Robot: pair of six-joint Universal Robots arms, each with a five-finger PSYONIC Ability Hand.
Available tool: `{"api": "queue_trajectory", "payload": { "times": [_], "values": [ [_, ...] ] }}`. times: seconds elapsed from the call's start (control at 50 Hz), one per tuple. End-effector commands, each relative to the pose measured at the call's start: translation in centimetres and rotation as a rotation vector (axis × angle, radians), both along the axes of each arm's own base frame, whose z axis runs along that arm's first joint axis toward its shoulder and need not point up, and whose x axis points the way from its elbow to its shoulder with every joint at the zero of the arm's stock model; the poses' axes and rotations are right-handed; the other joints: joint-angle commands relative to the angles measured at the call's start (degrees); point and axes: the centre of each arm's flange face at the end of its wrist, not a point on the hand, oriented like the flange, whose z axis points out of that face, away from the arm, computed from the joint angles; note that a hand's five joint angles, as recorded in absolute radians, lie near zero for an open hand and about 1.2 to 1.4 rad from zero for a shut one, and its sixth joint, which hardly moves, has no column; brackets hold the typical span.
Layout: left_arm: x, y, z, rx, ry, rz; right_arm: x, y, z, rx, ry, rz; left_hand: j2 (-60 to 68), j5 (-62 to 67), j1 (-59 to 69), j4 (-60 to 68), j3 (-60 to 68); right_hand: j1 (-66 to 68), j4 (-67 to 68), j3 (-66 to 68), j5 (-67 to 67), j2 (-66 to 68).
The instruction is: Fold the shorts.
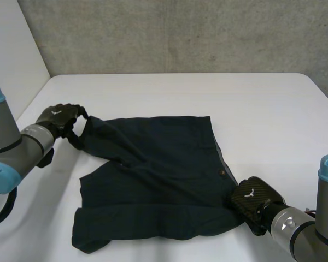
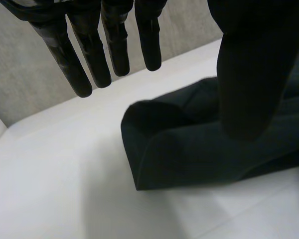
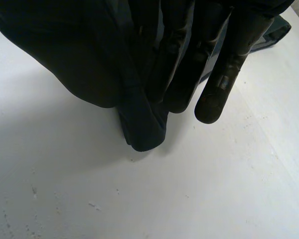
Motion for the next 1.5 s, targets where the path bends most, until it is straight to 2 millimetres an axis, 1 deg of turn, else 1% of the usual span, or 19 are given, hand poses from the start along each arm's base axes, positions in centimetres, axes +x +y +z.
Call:
{"api": "queue_trajectory", "payload": {
  "times": [0.02,0.08,0.14,0.2,0.22,0.28,0.42,0.48,0.56,0.64,0.66,0.7,0.8,1.02,1.1,1.16,1.3,1.42,1.5],
  "values": [
    [-0.2,-1.3,-3.1,0.057,-0.045,-0.01,0.0,0.0,0.0,0.001,0.0,-0.002,12.58,12.99,12.78,13.06,12.31,24.48,11.68,11.42,12.86,12.69],
    [-0.5,-1.2,-4.1,0.066,-0.097,-0.037,0.0,-0.1,0.0,0.001,0.0,-0.002,20.46,20.87,20.66,20.95,20.2,24.48,11.68,11.42,12.86,12.69],
    [-0.6,-1.0,-4.3,0.068,-0.129,-0.052,0.0,-0.1,0.0,-0.001,-0.001,-0.002,28.88,29.29,29.07,29.36,28.61,24.48,11.68,11.42,12.86,12.69],
    [-0.5,-0.7,-4.2,0.075,-0.143,-0.053,0.0,-0.1,0.0,-0.002,-0.001,-0.003,52.21,52.62,52.41,52.7,51.95,24.48,11.68,11.42,12.86,12.69],
    [-0.4,-0.7,-4.0,0.072,-0.141,-0.05,-0.1,-0.1,0.0,-0.001,-0.001,-0.005,54.77,55.18,54.97,55.25,54.5,24.48,11.68,11.42,12.86,12.69],
    [-0.2,-0.5,-1.9,0.031,-0.12,-0.037,-0.1,-0.2,0.0,-0.002,-0.001,-0.005,54.79,55.2,54.99,55.28,54.53,24.48,11.68,11.42,12.86,12.69],
    [0.1,1.1,-0.2,0.034,-0.057,-0.012,-0.1,-0.1,0.0,0.0,0.001,-0.006,54.79,55.2,54.99,55.28,54.53,24.48,11.68,11.42,12.86,12.69],
    [0.4,1.9,-0.3,0.051,-0.05,-0.002,-0.1,-0.1,0.0,0.0,0.001,-0.006,54.79,55.2,54.99,55.28,54.53,24.48,11.68,11.42,12.86,12.69],
    [1.4,2.4,-1.2,0.093,-0.059,0.03,-0.1,-0.1,0.0,0.0,0.001,-0.006,51.97,52.38,52.16,52.45,51.7,24.48,11.68,11.42,12.86,12.69],
    [1.9,2.7,-1.9,0.12,-0.068,0.042,-0.1,-0.1,0.0,0.0,0.001,-0.004,39.39,39.8,39.59,39.87,39.12,24.48,11.68,11.42,12.86,12.69],
    [1.9,2.8,-1.9,0.122,-0.067,0.039,-0.1,-0.1,0.0,0.0,0.001,-0.004,26.35,26.76,26.55,26.83,26.09,24.48,11.68,11.42,12.86,12.69],
    [1.8,2.9,-1.9,0.122,-0.066,0.035,0.0,0.0,0.0,0.0,0.001,-0.001,16.67,17.08,16.87,17.15,16.41,24.48,11.68,11.42,12.86,12.69],
    [1.7,2.5,-0.9,0.088,-0.057,0.032,0.0,0.1,0.0,0.002,0.001,0.002,15.79,16.2,15.99,16.27,15.53,24.48,11.68,11.42,12.86,12.69],
    [-0.4,1.0,1.3,-0.008,-0.031,-0.034,0.0,0.0,0.0,0.0,0.001,0.0,16.3,16.71,16.49,16.78,16.03,24.48,11.68,11.42,12.86,12.69],
    [-0.7,-0.3,0.6,-0.008,-0.022,-0.032,0.0,0.0,0.0,0.0,0.001,-0.001,17.13,17.54,17.33,17.61,16.87,24.48,11.68,11.42,12.86,12.69],
    [-1.1,-1.1,0.1,-0.001,-0.017,-0.037,0.0,0.0,-0.1,0.001,0.002,-0.001,23.01,23.42,23.2,23.49,22.74,24.48,11.68,11.42,12.86,12.69],
    [-1.8,-0.7,-2.7,0.123,-0.039,-0.062,-0.1,0.0,-0.5,0.019,0.008,-0.002,37.15,37.56,37.35,37.63,36.88,24.48,11.68,11.42,12.86,12.69],
    [-2.5,-0.1,-3.5,0.155,-0.036,-0.102,0.0,0.1,-0.8,0.029,0.015,0.001,35.31,35.72,35.51,35.79,35.05,24.48,11.68,11.42,12.86,12.69],
    [-2.8,0.0,-3.5,0.154,-0.033,-0.117,0.0,0.1,-1.0,0.037,0.019,0.0,23.39,23.8,23.59,23.87,23.13,24.48,11.68,11.42,12.86,12.69]
  ]
}}
